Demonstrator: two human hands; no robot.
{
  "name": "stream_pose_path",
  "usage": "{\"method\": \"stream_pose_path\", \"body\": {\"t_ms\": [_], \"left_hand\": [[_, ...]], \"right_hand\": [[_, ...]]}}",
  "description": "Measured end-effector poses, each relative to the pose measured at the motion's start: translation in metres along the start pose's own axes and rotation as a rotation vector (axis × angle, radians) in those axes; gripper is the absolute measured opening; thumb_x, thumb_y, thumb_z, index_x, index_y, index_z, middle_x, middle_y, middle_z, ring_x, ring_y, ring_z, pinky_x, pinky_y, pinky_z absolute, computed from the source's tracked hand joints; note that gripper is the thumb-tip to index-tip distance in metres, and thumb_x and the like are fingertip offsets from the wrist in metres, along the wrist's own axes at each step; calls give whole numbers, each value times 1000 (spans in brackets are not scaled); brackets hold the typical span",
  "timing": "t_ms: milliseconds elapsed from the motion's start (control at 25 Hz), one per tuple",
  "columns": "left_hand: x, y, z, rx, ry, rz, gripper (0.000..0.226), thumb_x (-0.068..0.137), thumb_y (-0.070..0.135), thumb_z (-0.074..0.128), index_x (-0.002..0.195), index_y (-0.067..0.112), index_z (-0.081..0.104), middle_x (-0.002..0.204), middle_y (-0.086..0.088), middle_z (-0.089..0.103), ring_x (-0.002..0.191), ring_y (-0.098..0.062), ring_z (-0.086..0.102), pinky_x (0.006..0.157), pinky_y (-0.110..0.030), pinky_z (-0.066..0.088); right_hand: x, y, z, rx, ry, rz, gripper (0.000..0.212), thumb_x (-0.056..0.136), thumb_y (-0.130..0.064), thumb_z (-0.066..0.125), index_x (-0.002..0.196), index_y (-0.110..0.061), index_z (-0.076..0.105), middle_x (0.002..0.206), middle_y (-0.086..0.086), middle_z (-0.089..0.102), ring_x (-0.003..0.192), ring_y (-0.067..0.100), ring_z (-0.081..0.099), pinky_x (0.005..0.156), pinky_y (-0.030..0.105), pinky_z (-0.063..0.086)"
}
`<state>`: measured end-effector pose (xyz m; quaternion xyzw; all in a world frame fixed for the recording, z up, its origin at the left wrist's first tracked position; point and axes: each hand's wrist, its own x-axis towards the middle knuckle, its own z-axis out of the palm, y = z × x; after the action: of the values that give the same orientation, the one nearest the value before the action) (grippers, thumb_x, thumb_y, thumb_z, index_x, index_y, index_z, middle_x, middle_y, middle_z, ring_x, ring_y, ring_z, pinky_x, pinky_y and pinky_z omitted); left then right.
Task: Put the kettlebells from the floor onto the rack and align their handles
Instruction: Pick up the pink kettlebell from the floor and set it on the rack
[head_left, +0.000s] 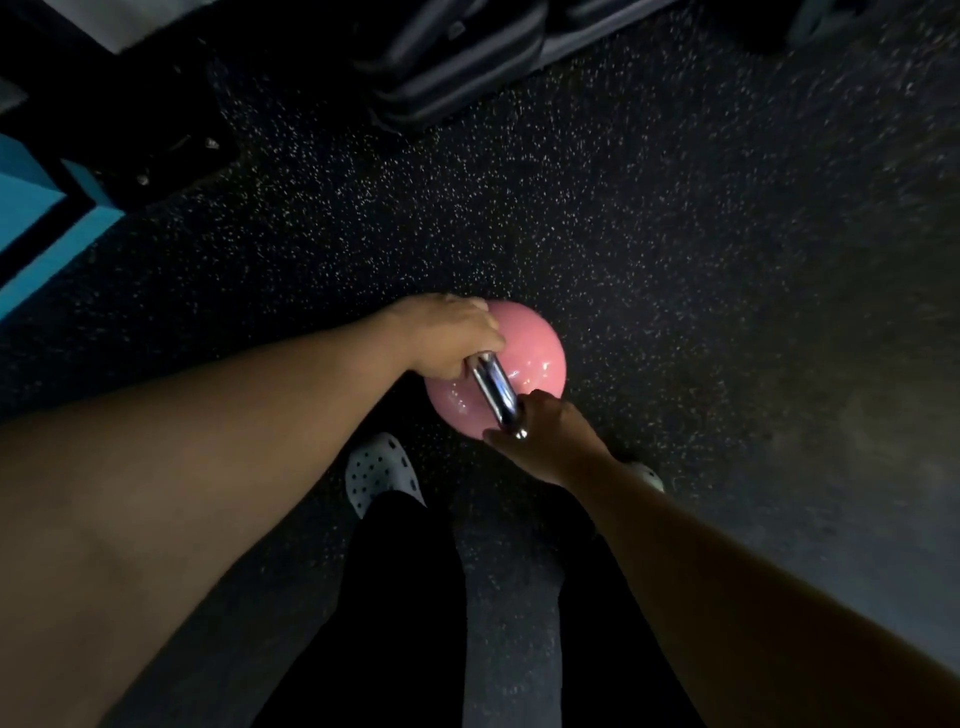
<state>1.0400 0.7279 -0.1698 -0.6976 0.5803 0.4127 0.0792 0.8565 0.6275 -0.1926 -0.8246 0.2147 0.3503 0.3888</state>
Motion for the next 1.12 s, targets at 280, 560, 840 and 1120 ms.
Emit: {"method": "stream_pose_path", "body": {"t_ms": [280,560,840,1120], "left_hand": [[-10,3,-1,-183,104,-84,23,81,18,66,67,25,49,86,1,55,71,-16,56,58,-31,44],[-99,34,-45,-536,377,-283,21,73,18,70,59,22,54,59,5,59,50,-9,58,42,-22,36],[-175,36,-172,-383,665,-412,22,73,29,66,58,24,50,56,9,52,49,-12,53,41,-24,31],[-253,-11,-272,-134,1085,-555,17,81,29,67,79,12,66,70,-7,67,60,-27,63,52,-34,50]], "right_hand": [[-10,-17,-22,83,104,67,24,78,-30,69,100,-19,68,82,2,65,72,20,61,54,24,40],[-54,-81,-115,-120,250,-218,12,70,-26,72,78,-17,69,65,-2,61,60,18,58,47,16,33],[-89,-177,-218,-262,518,-446,14,71,-26,65,70,-12,64,65,11,69,59,35,63,54,36,50],[-77,-317,-325,-428,688,-695,17,73,-25,67,77,-10,61,73,13,69,70,39,63,57,39,49]]}}
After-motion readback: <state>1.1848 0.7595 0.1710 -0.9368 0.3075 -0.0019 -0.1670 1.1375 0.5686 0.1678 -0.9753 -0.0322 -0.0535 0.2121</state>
